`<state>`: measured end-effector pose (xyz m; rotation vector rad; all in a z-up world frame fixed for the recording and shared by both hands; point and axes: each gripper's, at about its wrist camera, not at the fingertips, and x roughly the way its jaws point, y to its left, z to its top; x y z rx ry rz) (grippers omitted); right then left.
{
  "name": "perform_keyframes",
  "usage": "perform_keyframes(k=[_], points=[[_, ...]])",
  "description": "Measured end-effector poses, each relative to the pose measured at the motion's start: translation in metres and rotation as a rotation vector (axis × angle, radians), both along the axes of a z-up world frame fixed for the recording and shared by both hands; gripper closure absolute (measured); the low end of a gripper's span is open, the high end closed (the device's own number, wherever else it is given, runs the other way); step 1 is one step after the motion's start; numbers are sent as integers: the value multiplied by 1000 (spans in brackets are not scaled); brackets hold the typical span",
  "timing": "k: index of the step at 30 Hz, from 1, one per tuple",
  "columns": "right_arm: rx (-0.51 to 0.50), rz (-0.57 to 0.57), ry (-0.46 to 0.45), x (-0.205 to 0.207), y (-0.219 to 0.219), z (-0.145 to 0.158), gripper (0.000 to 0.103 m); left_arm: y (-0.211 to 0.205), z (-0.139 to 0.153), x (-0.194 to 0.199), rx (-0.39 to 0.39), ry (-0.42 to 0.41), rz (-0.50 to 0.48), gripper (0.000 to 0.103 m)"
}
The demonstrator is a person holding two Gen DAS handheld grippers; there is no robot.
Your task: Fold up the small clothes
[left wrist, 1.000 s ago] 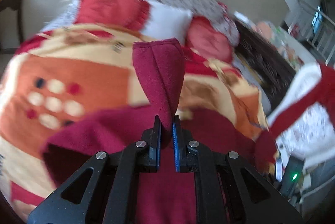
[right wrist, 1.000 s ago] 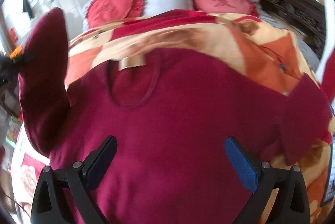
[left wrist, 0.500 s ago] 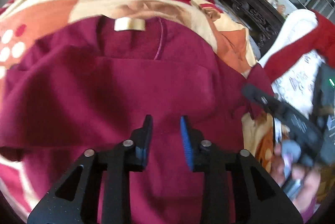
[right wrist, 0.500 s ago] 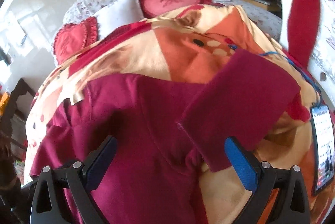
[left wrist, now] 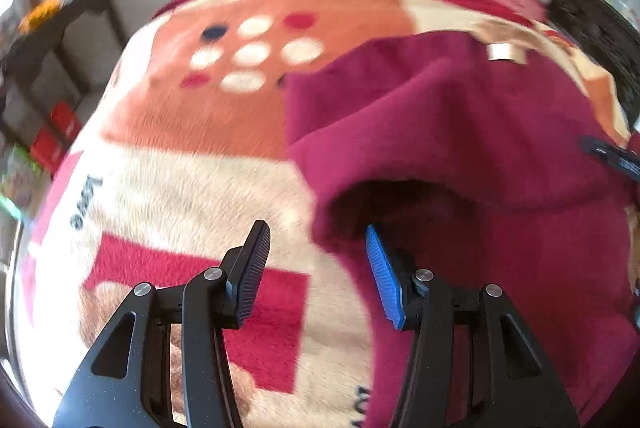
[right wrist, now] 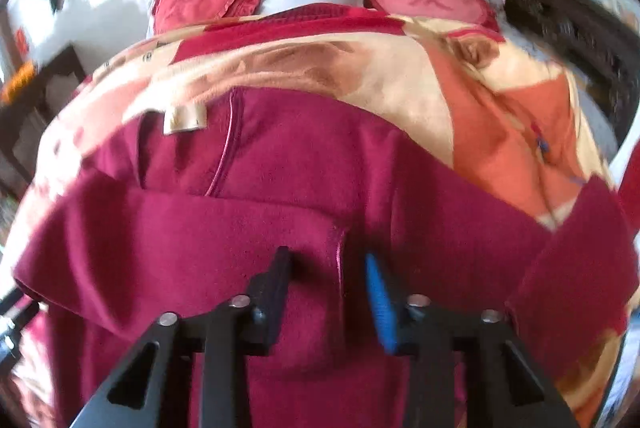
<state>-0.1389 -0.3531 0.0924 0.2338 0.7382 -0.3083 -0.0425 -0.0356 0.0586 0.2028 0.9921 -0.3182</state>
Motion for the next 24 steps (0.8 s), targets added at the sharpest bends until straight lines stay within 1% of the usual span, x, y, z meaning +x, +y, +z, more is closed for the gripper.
perform_keyframes(k=[1, 2, 4, 6, 8, 10, 11, 13, 14, 15, 16, 17, 18, 19, 20, 21, 24], points=[[-14, 6, 4, -3, 0, 4, 91, 5, -3, 3, -15, 19, 20, 53], [-11, 12, -11, -8, -2, 10, 98, 7, -5, 5, -33, 36, 33, 53], [20, 5, -77, -26, -10, 26, 98, 16, -5, 3, -76, 61, 42, 53], [-13, -40, -107, -39, -17, 37, 98, 17, -2, -3, -78, 54, 33, 53], [-4, -83, -124, -50, -30, 41, 98, 18, 0, -8, -86, 52, 13, 53], [6, -102, -98, -46, -40, 33, 98, 16, 0, -11, -75, 53, 13, 53], [4, -106, -69, -40, -42, 27, 98, 16, 1, -11, -74, 57, 16, 53], [-4, -136, 46, -29, -47, 10, 98, 16, 8, -16, -90, 66, 16, 53], [3, -149, 68, -28, -51, 8, 93, 17, 12, -17, -101, 65, 13, 53], [21, -162, 50, -34, -52, 8, 89, 15, 17, -17, -106, 57, 10, 53], [33, -185, 10, -42, -52, 13, 82, 19, 24, -21, -103, 40, 11, 53], [33, -191, -6, -47, -50, 16, 73, 19, 30, -23, -96, 24, 12, 53], [25, -184, -25, -49, -46, 21, 70, 19, 35, -24, -93, 7, 13, 53], [13, -151, -52, -51, -36, 29, 67, 18, 41, -23, -96, -8, 16, 53], [10, -126, -64, -51, -29, 32, 67, 17, 46, -21, -101, -18, 19, 53], [19, -68, -79, -46, -17, 36, 67, 14, 48, -18, -104, -28, 20, 53], [75, 75, -78, -27, 9, 37, 67, -1, 46, -2, -94, -28, 21, 53]])
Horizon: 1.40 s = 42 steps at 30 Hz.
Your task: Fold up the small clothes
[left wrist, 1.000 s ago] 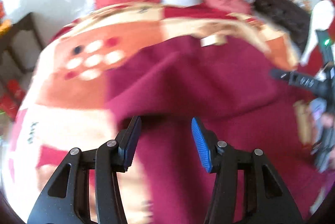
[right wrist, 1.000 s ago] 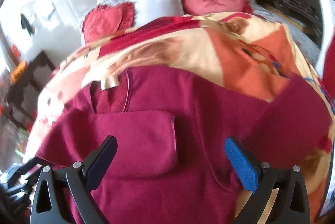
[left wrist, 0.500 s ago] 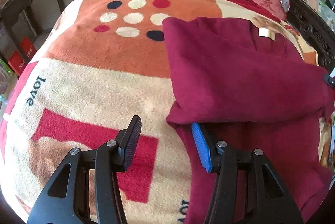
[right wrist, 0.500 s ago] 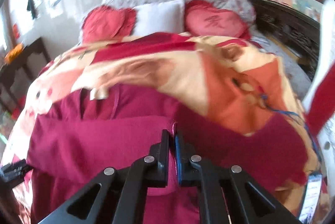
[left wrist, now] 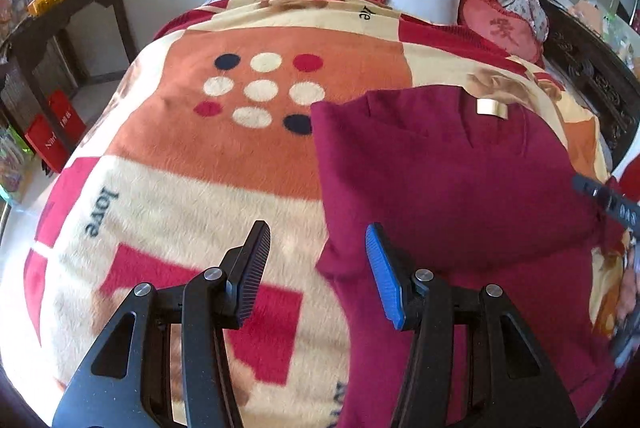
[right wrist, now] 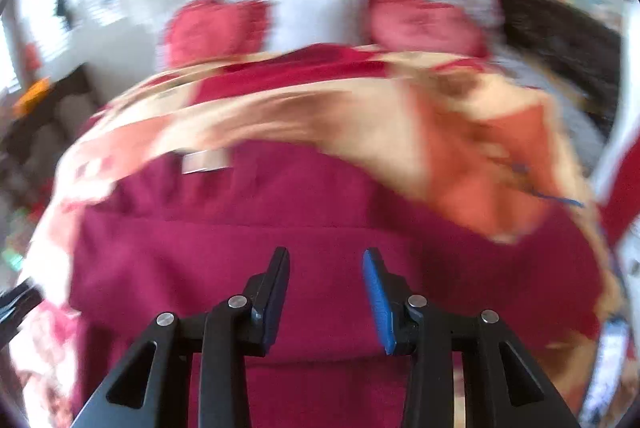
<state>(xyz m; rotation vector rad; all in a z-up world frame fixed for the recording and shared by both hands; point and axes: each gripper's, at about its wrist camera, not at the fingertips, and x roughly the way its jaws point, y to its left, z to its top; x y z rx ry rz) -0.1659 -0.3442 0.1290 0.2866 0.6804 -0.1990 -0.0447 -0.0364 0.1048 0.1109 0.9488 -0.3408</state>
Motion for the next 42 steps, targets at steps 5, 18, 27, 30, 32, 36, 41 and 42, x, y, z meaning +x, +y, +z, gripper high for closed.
perform_keyframes(k=[5, 18, 27, 30, 32, 36, 41, 42], points=[[-90, 114, 37, 35, 46, -14, 67, -22, -34, 43, 32, 61, 22, 53], [-117, 67, 72, 53, 42, -28, 65, -14, -55, 71, 30, 95, 93, 40], [-90, -52, 93, 5, 21, -34, 58, -17, -30, 46, 4, 62, 72, 40], [-52, -60, 136, 9, 14, -51, 57, -22, -21, 35, -37, 66, 54, 40], [-59, -56, 124, 6, 16, -47, 57, -32, -16, 26, -45, 66, 25, 40], [-6, -47, 99, -8, 11, -41, 57, -57, -15, 11, -11, 60, -41, 40], [1, -98, 45, -40, -9, -28, 55, -81, -25, 3, 4, 79, -82, 40], [-4, -117, 33, -47, -16, -25, 53, -84, -28, 3, 13, 82, -87, 40]])
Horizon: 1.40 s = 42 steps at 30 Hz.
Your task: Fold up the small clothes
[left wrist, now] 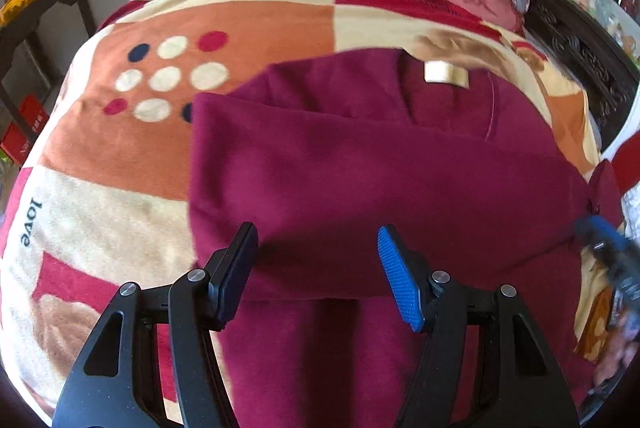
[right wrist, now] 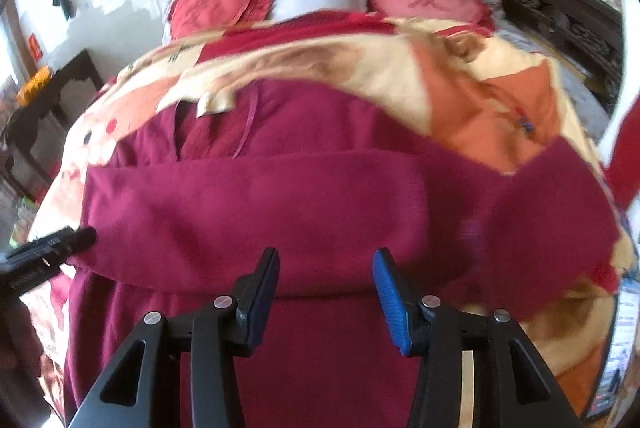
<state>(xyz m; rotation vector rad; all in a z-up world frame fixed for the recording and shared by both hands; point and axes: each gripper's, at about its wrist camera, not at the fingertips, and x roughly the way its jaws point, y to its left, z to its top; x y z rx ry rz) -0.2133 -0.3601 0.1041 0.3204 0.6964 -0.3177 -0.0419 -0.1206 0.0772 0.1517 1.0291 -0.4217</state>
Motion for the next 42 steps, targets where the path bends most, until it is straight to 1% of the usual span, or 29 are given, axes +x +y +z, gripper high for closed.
perform_keyframes(k=[2, 5, 8, 13, 16, 18, 19, 20, 21, 22, 23, 25, 27, 29, 32, 33, 34, 36, 38, 39, 42], points=[[-20, -44, -18, -16, -16, 6, 41, -6, -4, -1, 17, 5, -8, 40], [-37, -101, -43, -41, -39, 9, 39, -9, -7, -3, 21, 5, -16, 40], [-11, -128, -54, -54, -57, 6, 36, -10, -8, -1, 17, 10, -12, 40], [31, -105, -82, -47, -65, -8, 36, -11, -7, 0, 8, 17, -8, 40], [45, -75, -55, -27, -66, -19, 36, -10, -7, -2, 16, 16, -15, 40], [24, -114, -40, -21, -70, -26, 37, -8, -7, -2, 15, 16, -17, 40], [32, -135, -50, -23, -76, -28, 53, -7, -7, -2, 14, 17, -16, 40], [47, -139, -58, -25, -80, -28, 67, -6, -6, -2, 12, 19, -16, 40], [70, -144, -67, -29, -85, -28, 73, -5, -6, -2, 11, 19, -16, 40], [86, -149, -78, -35, -90, -25, 84, -4, -6, -1, 8, 21, -14, 40], [96, -147, -89, -41, -94, -21, 88, -4, -5, 0, 5, 23, -12, 40], [103, -144, -125, -56, -101, -3, 89, -2, -2, 0, -5, 25, -8, 40], [71, -135, -173, -73, -105, 24, 90, 1, 2, 0, -12, 21, -7, 40], [-10, -115, -205, -87, -103, 56, 90, 6, 7, 0, -14, 7, -5, 40], [-205, -35, -223, -97, -88, 108, 90, 16, 15, 4, -22, -8, 13, 40], [-277, 11, -225, -99, -79, 126, 90, 21, 18, 5, -28, -10, 23, 40], [-327, 47, -225, -100, -71, 140, 90, 26, 21, 6, -37, -13, 35, 40], [-385, 126, -227, -97, -54, 161, 90, 35, 26, 9, -54, -17, 55, 40], [-426, 260, -234, -92, -31, 180, 90, 44, 33, 11, -69, -22, 69, 40], [-464, 352, -233, -85, -11, 189, 90, 48, 37, 11, -76, -28, 74, 40], [-530, 540, -222, -64, 35, 203, 90, 58, 48, 10, -79, -56, 79, 40]])
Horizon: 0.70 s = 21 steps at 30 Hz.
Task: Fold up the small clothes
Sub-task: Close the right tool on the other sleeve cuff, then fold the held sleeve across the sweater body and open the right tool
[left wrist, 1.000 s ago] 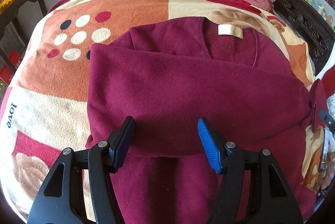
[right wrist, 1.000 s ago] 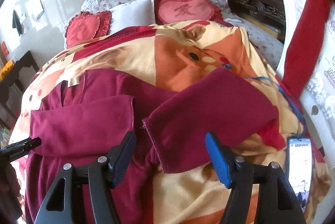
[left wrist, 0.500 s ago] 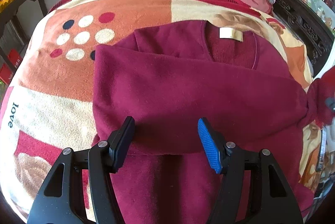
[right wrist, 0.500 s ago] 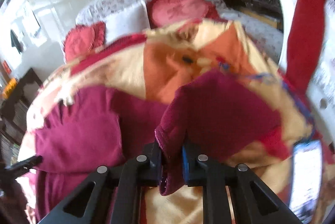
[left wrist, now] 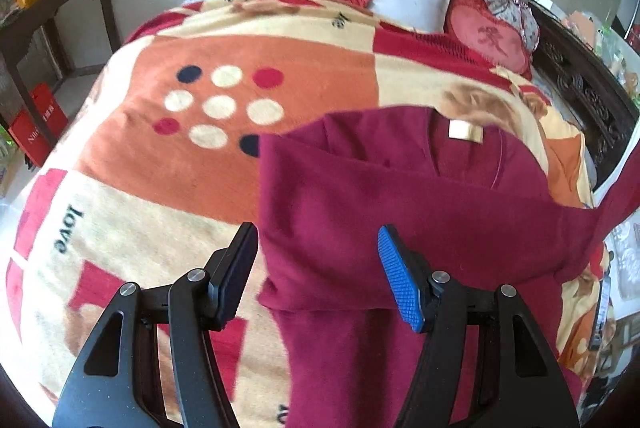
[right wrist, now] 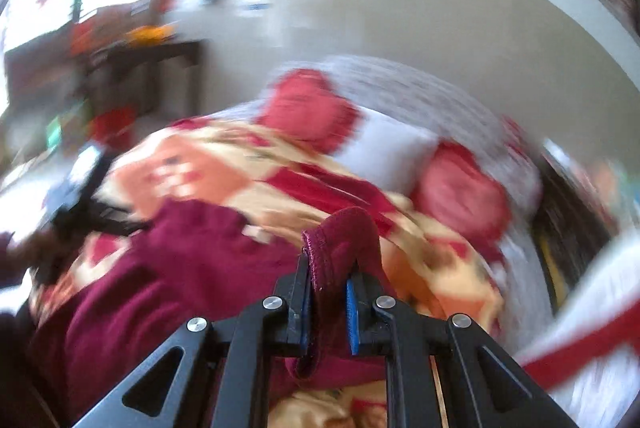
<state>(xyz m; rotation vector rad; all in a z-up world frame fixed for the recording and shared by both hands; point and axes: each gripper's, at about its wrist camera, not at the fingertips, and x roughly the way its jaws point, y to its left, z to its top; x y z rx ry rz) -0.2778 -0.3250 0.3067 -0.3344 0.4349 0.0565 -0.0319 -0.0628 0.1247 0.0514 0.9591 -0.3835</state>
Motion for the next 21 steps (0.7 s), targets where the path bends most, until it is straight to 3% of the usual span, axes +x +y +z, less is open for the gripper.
perform_keyframes(k=[4, 8, 14, 21], points=[[-69, 156, 65, 40, 50, 1, 90, 15, 8, 0, -5, -21, 14, 40], [-128, 278, 153, 87, 98, -24, 90, 31, 9, 3, -5, -27, 33, 40], [-85, 363, 296, 141, 130, -85, 90, 48, -3, 8, -2, -5, 58, 40], [-39, 374, 442, 183, 149, -151, 90, 53, -17, 14, -18, 32, 79, 40]])
